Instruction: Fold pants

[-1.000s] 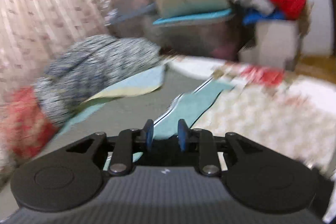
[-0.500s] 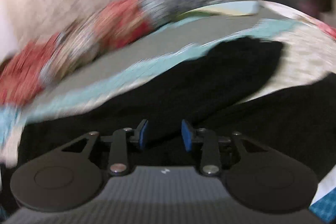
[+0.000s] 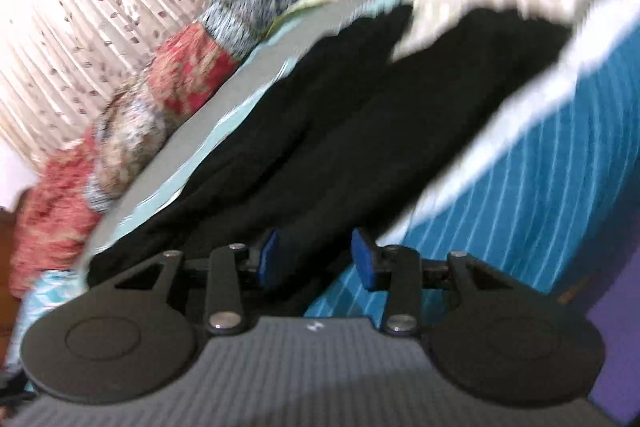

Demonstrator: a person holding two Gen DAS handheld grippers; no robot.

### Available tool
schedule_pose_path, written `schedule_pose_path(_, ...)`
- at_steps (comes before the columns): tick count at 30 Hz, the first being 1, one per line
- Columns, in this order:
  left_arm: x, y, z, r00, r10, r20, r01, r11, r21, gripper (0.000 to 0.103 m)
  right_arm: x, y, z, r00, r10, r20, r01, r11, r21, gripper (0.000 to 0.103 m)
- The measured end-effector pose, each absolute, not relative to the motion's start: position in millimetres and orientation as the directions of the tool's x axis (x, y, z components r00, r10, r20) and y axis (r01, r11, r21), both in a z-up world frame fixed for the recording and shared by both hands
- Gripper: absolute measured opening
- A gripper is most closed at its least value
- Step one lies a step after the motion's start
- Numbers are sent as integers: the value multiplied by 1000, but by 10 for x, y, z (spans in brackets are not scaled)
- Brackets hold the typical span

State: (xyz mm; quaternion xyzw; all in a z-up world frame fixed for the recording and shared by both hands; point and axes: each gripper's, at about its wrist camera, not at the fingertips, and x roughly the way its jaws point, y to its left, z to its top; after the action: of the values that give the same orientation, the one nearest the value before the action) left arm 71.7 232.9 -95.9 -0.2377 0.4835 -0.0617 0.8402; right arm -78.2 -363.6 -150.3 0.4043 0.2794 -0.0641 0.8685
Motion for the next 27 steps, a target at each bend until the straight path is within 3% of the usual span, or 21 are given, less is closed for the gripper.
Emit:
schedule_pose_path(5,622,2254,-1054,529,-340,-778,-134,871,-472,102,-552,-3329,-1729,843,163,-513,300,649,699,44)
schedule_pose_path(7,625,2228,-1057,537,-339,-773,-150,863,-483,94,-431,-3278,-1727,861,176,-478,275,629,727,44)
schedule_pose_path(8,636,2214,-1064,539,-336,-772,-158,860,-485,77,-371,-3258,-1733,865,164,-474,277,632,724,41)
schedule_pose_path(9,659,2192,-1074,535,-322,-781,-166,866,-471,46,-319,-3250,-1731,860,145,-490,298,637,711,20)
schedule_pose_path(10,697,2167,-1095,520,-296,-801,-182,878,-442,38,-307,-3288,-1717,848,138,-511,319,637,702,8)
schedule_pose_path(11,714,2158,-1109,510,-299,-807,-187,877,-443,30,-325,-3309,-1695,849,136,-511,325,628,707,8)
schedule_pose_path(15,620,2096,-1032,534,-267,-802,-166,897,-409,24,-733,-3260,-1391,873,69,-482,294,716,634,7)
schedule_pose_path(19,485,2069,-940,537,-243,-808,-153,914,-377,24,-1129,-3116,-1194,847,41,-530,309,773,554,7)
schedule_pose_path(27,349,2188,-779,553,-252,-795,-159,904,-397,22,-1283,-3069,-1639,751,57,-658,436,706,559,7)
